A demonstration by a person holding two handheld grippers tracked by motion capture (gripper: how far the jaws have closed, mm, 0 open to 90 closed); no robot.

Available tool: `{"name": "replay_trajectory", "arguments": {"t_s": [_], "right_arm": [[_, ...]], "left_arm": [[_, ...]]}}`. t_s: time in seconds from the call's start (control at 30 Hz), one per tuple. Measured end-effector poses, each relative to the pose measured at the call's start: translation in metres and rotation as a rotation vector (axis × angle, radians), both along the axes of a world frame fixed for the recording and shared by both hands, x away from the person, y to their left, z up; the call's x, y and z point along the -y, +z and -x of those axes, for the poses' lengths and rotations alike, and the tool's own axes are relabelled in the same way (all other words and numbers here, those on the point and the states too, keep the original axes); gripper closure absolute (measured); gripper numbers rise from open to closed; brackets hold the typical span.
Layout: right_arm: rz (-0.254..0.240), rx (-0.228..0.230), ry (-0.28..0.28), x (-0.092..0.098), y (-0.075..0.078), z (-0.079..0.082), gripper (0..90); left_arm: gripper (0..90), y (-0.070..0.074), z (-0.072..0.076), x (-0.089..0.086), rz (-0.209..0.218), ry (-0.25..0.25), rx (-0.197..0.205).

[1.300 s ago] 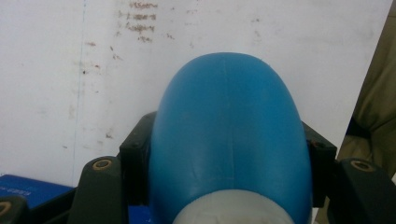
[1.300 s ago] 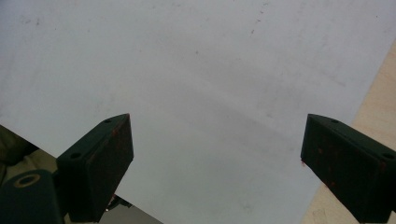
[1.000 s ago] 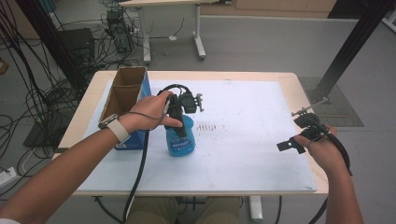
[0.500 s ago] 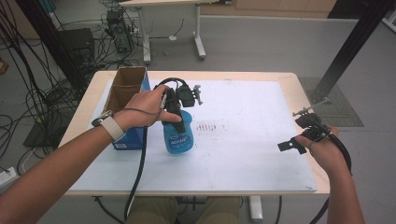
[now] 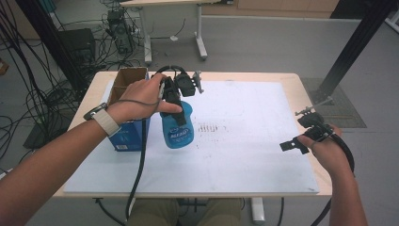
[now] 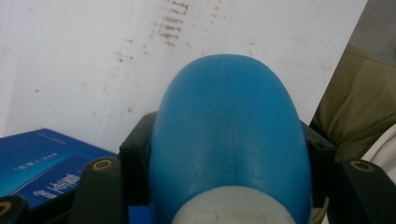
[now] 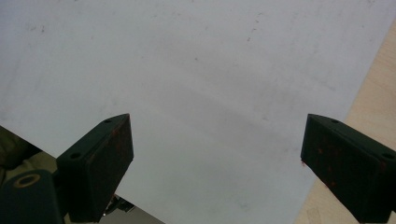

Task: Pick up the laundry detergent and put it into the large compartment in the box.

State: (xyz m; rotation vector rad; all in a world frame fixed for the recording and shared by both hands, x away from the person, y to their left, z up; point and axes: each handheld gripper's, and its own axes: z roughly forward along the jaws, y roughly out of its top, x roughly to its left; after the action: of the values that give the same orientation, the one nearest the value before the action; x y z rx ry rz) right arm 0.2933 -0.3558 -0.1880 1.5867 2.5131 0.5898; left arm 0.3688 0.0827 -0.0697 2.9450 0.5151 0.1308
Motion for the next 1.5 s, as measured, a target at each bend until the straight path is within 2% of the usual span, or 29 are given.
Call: {"name": "replay_trajectory", "arguments": {"t_s": [0.17,0.37,0.57,0.83,1.07,1.2,1.5], "right_arm": [[0.003,-0.001,0.002,-0.002,0.002,-0.002,9.3],[0.006,0.004,0.008,-0.004,0.004,-0.002,9.3],[0.007,0.008,0.015,-0.006,0.006,-0.003,9.3],[0.016,0.021,0.039,-0.014,0.011,-0.006,9.3],[0.014,0.037,0.060,-0.017,0.013,-0.009,9.3],[0.012,0.033,0.061,-0.018,0.013,-0.010,9.3],[0.007,0.038,0.071,-0.017,0.014,-0.011,9.3]], "left_arm": [[38.1,0.016,0.001,-0.002,0.007,0.017,0.010],[38.1,0.035,0.002,0.000,-0.005,0.030,0.020],[38.1,0.051,0.004,-0.004,0.004,0.065,0.035],[38.1,0.067,0.001,-0.009,0.008,0.126,0.013],[38.1,0.078,0.006,-0.013,0.018,0.176,0.021],[38.1,0.084,0.008,-0.015,0.030,0.227,0.021],[38.1,0.092,0.009,-0.017,0.025,0.297,0.023]]}}
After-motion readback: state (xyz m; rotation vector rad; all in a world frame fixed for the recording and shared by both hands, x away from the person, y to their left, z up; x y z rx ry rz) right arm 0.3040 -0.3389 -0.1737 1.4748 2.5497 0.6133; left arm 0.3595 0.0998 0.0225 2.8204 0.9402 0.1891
